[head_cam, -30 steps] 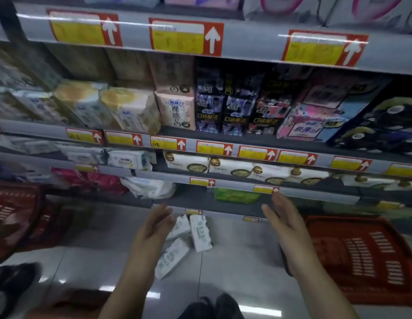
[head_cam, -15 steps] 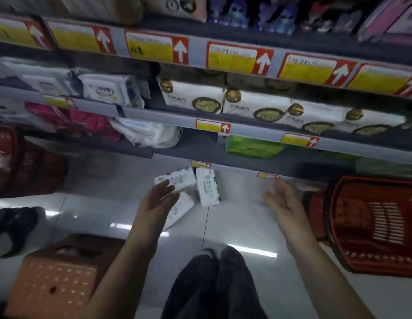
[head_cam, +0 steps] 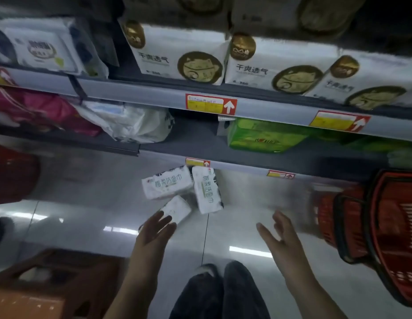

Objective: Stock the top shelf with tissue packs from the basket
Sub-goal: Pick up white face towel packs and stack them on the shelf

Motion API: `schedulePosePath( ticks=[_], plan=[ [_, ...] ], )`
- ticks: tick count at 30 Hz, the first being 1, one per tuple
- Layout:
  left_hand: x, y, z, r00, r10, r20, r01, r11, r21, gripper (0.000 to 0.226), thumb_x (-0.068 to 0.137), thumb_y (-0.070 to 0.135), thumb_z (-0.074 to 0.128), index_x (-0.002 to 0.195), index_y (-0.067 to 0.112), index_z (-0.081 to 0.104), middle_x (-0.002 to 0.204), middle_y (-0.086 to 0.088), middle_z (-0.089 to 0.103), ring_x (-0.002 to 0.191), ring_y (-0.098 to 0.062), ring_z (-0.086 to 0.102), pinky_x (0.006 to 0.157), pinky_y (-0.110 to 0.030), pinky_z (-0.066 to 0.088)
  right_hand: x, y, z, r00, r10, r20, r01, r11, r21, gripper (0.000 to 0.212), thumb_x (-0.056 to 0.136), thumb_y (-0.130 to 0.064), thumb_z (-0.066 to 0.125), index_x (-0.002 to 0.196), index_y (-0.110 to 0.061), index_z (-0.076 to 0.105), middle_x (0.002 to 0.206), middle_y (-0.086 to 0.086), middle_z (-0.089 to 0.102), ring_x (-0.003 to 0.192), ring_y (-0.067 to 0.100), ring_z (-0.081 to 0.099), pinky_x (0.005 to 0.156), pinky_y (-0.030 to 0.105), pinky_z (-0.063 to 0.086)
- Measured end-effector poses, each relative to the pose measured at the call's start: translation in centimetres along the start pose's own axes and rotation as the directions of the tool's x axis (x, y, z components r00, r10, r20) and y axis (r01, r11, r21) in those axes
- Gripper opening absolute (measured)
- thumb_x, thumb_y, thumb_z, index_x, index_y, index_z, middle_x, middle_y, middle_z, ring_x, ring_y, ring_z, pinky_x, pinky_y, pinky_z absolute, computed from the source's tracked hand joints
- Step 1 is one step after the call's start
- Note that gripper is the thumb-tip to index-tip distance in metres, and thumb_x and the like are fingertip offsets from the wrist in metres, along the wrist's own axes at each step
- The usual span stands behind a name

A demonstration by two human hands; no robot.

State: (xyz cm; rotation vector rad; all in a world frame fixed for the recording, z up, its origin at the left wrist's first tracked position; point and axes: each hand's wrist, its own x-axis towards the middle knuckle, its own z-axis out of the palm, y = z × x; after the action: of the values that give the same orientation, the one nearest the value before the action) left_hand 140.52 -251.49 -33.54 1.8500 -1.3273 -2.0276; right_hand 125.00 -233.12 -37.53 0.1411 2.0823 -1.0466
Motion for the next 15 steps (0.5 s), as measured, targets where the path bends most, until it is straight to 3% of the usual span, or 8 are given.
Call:
schedulePosePath(
  ticks=[2, 5, 9, 15],
  plan=[
    [1.4, -1.3, 0.4, 1.0, -0.005, 0.001, 0.005, 1.0, -0.007, 0.048, 0.073, 0.015, 0.076, 0.117, 0.023, 0.059, 0.123, -0.003, 0.064, 0.111, -0.015, 0.059, 0.105, -0.04, 0.039, 1.8, 1.4, 1.2, 1.0, 0.005, 0.008, -0.005, 1.0, -0.019, 0.063, 0.088, -0.03, 0.064, 0.143, -0.024, 0.033, 0.151, -0.003, 0.034, 0.138, 0.016, 0.034, 0.104, 0.033, 0.033],
    [4.1, -3.4, 1.2, 1.0, -0.016, 0.008, 0.016, 1.0, 0.022, 0.05, 0.063, 0.028, 0.065, 0.113, 0.025, 0.06, 0.122, -0.001, 0.064, 0.114, -0.019, 0.058, 0.11, -0.047, 0.036, 4.9, 3.7, 3.2, 0.999, 0.002, 0.038, 0.0, 0.999, -0.047, 0.065, 0.088, -0.029, 0.064, 0.145, -0.022, 0.032, 0.151, -0.002, 0.033, 0.139, 0.016, 0.033, 0.106, 0.034, 0.033],
    [8.2, -5.9, 2.6, 0.999, -0.024, 0.029, 0.022, 0.997, 0.072, 0.067, 0.062, 0.03, 0.06, 0.127, 0.015, 0.055, 0.126, -0.007, 0.062, 0.112, -0.02, 0.058, 0.109, -0.045, 0.037, 9.3, 6.4, 5.7, 0.998, -0.007, 0.066, 0.013, 0.996, -0.092, 0.071, 0.088, -0.03, 0.065, 0.148, -0.022, 0.027, 0.154, -0.002, 0.03, 0.14, 0.017, 0.03, 0.111, 0.035, 0.03],
    [14.7, -10.2, 3.9, 0.999, -0.05, 0.018, 0.048, 0.995, 0.088, 0.07, 0.068, 0.033, 0.063, 0.134, 0.015, 0.051, 0.132, -0.005, 0.059, 0.121, -0.023, 0.054, 0.11, -0.048, 0.037, 15.5, 10.4, 10.6, 0.995, 0.042, 0.092, -0.03, 0.992, -0.122, 0.081, 0.086, -0.032, 0.067, 0.15, -0.021, 0.018, 0.157, 0.002, 0.023, 0.142, 0.022, 0.027, 0.112, 0.038, 0.03]
  ],
)
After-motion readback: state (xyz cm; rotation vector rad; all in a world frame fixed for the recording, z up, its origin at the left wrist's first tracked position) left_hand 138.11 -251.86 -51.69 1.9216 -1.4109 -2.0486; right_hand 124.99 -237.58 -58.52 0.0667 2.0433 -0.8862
